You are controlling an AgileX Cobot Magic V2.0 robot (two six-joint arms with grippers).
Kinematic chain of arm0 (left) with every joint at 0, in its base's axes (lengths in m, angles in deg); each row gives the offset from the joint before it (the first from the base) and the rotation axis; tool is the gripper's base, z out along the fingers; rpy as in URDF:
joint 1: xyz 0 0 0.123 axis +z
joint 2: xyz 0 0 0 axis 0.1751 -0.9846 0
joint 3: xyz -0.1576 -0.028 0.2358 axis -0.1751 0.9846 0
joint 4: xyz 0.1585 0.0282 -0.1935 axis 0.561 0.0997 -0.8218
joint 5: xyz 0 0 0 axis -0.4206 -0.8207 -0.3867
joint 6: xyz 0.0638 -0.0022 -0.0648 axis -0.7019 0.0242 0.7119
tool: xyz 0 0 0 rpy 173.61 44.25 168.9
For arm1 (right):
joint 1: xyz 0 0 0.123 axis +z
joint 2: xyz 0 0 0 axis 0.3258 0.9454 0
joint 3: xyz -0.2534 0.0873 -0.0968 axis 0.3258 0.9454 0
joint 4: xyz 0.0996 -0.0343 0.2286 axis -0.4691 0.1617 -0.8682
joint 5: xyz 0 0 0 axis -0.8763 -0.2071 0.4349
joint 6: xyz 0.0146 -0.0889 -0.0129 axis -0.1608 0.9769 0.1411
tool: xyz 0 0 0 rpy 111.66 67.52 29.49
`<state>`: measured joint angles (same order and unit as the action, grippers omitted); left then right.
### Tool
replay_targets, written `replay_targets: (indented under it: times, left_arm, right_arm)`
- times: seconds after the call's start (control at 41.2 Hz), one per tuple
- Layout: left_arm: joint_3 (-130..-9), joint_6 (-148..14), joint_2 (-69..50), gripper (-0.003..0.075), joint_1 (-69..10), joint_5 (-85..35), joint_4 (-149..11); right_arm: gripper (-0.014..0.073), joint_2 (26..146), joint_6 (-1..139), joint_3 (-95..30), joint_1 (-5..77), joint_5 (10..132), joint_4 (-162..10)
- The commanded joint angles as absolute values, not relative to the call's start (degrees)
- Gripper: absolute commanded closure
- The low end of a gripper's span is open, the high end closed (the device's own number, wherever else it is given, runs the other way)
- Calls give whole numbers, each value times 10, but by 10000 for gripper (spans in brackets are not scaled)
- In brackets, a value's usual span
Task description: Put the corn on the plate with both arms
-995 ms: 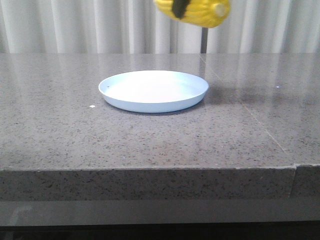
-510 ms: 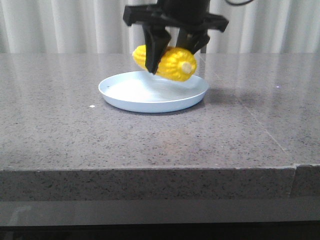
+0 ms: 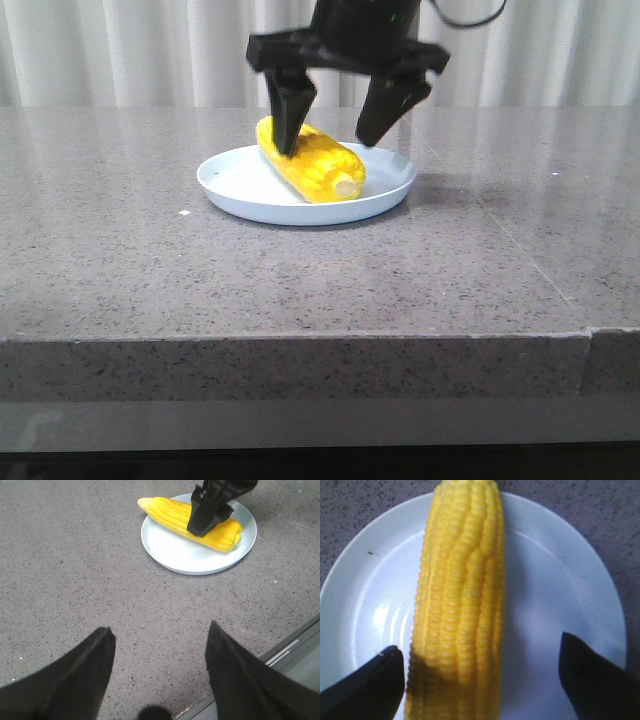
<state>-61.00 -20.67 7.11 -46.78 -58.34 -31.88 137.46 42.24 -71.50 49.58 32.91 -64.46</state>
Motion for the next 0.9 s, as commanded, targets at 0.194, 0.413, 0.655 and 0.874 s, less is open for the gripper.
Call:
replay_targets:
  times: [0.194,0.413,0.655,0.874]
  left_arm:
    - [-625,-200,73,321,-473,-543,-315]
    - [-625,-200,73,321,-473,-543,-315]
    - [-625,-200,73,321,-473,-543,-315]
    - [-625,-200,73,321,-473,-543,-315]
  right_arm:
    - [-61,1182,443,-691,495,321,-630]
    - [-61,1006,454,-585,495,325,-625]
    - [-61,821,454,-443,495,329,-622]
    - [-61,667,453,-326,495,327,-622]
